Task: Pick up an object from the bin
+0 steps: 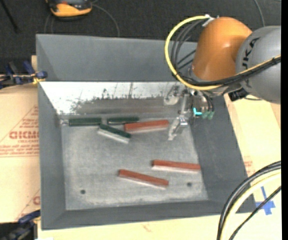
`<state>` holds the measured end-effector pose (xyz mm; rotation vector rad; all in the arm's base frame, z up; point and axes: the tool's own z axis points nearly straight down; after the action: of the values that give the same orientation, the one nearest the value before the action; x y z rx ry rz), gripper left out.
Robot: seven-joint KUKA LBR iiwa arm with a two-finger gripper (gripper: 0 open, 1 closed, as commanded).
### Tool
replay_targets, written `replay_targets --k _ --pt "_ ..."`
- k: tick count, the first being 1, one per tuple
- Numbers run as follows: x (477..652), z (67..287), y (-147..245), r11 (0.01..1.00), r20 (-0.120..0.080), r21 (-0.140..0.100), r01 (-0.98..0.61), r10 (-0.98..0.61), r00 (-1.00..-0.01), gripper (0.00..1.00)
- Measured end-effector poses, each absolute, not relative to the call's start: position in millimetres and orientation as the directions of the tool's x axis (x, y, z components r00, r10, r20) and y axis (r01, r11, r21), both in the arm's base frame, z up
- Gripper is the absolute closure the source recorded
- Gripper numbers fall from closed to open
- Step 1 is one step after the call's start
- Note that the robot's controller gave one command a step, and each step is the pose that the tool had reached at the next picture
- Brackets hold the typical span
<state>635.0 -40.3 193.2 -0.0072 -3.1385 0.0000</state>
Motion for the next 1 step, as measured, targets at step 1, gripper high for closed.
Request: replay_targets --k 1 --pt "636.6 198.2 -40.4 1.0 -0.005 -0.001 0.004 0.004 -1.0 0.0"
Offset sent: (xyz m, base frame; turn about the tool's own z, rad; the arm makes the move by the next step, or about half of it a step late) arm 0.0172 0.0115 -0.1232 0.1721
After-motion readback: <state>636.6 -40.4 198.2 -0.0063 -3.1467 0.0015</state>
